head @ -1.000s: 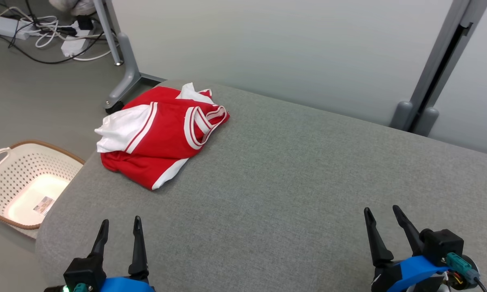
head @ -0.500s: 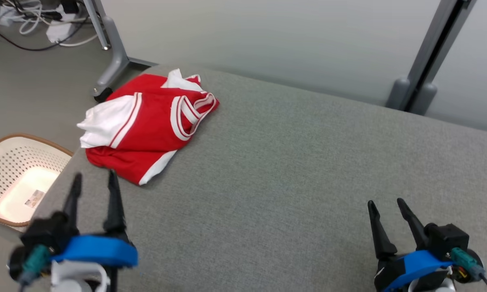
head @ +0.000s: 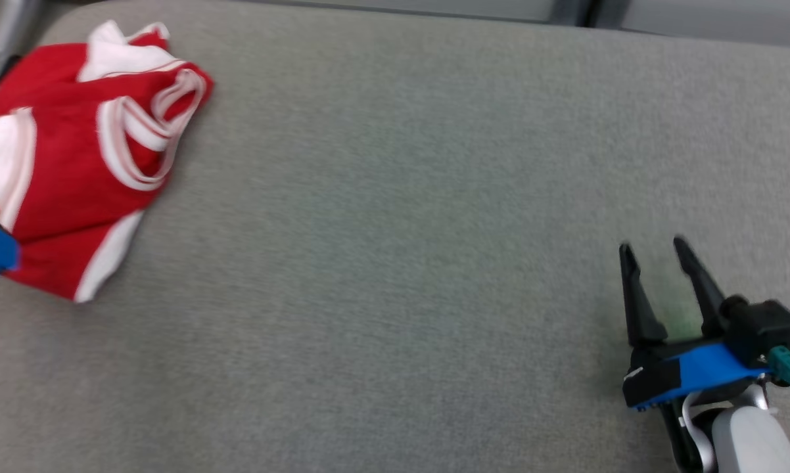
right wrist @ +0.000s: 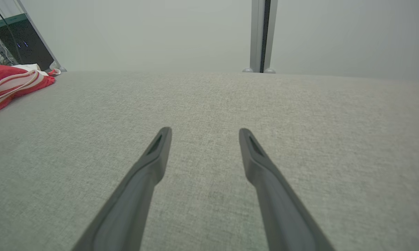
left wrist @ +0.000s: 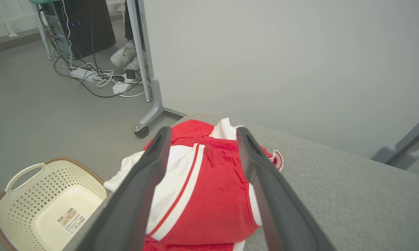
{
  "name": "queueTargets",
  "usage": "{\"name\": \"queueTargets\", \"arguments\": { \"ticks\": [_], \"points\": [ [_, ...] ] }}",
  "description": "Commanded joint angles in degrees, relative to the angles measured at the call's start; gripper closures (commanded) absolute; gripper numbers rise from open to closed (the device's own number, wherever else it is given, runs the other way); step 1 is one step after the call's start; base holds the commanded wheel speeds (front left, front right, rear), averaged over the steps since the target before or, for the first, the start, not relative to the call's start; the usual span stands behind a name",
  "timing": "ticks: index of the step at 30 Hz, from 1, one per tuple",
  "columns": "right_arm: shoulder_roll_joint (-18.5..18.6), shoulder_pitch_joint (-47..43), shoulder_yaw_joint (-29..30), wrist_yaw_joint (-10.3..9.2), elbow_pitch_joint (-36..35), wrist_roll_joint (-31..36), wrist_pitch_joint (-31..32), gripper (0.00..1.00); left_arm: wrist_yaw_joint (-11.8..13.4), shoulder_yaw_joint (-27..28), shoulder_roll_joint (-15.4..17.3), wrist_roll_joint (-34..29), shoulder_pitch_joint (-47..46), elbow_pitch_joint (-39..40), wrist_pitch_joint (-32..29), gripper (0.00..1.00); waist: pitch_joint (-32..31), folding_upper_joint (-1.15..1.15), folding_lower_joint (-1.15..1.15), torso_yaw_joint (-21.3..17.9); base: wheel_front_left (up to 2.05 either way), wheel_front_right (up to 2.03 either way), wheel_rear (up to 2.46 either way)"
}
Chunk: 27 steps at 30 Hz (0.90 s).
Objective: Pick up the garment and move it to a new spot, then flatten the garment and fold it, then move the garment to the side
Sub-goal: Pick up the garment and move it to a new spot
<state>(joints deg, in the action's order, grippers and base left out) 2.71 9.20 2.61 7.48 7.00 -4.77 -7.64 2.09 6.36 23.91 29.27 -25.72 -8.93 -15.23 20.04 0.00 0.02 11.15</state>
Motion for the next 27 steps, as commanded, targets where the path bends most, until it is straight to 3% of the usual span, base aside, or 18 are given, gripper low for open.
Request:
{"name": "queueTargets", "arguments": {
  "ticks": [1, 7, 11, 14, 15, 16, 20, 27],
  "points": [
    [0.32, 1.02, 0.07, 0.03, -0.89, 0.64, 0.11, 0.00, -0.32, 0.47, 1.24, 0.26, -1.12, -0.80, -0.83, 0.00, 1.44, 0.00, -0.02, -0.51, 0.00, 0.00, 0.00],
    [0.29, 2.10, -0.21, 0.03, -5.21, 1.31, 1.22, 0.00, -0.34, 2.22, 5.70, 2.89, -5.16, -7.40, -8.64, 0.00, 8.13, 0.00, -0.02, -4.89, 0.00, 0.00, 0.00],
    [0.28, 2.60, -0.39, 0.03, -6.64, 0.89, 1.17, 0.00, -0.16, 3.27, 6.31, 5.64, -6.23, -11.11, -13.33, 0.00, 10.92, 0.00, -0.02, -6.66, 0.00, 0.00, 0.00],
    [0.30, 2.98, -0.72, 0.03, -6.45, 0.58, 0.88, 0.00, 1.38, 2.97, 5.97, 7.30, -5.84, -14.02, -18.92, 0.00, 11.60, 0.00, -0.02, -7.65, 0.00, 0.00, 0.00],
    [0.29, 3.05, -0.87, 0.03, -6.23, 0.44, 0.72, 0.00, 1.85, 2.39, 5.76, 7.78, -5.30, -15.12, -21.87, 0.61, 11.52, 0.00, -0.02, -7.88, 0.00, 0.00, 0.00],
    [0.28, 3.05, -0.97, 0.03, -6.04, 0.31, 0.62, 0.00, 2.07, 1.83, 5.69, 8.27, -4.72, -15.62, -24.49, 1.00, 11.35, 0.00, -0.02, -8.05, 0.00, 0.00, 0.00],
    [0.28, 3.01, -1.20, 0.03, -5.11, -0.32, 0.16, 0.00, 2.83, 1.83, 6.23, 8.94, -3.97, -14.30, -27.12, 1.00, 9.89, 0.00, -0.02, -8.57, 0.00, 0.00, 0.00],
    [0.28, 1.97, -1.86, 0.03, -2.24, -1.73, -1.00, 0.00, 1.07, 2.18, 9.41, 6.68, -5.24, -8.77, -22.11, 1.00, 3.35, 0.00, -0.02, -8.78, 0.00, 0.00, 0.00]
  ]
}}
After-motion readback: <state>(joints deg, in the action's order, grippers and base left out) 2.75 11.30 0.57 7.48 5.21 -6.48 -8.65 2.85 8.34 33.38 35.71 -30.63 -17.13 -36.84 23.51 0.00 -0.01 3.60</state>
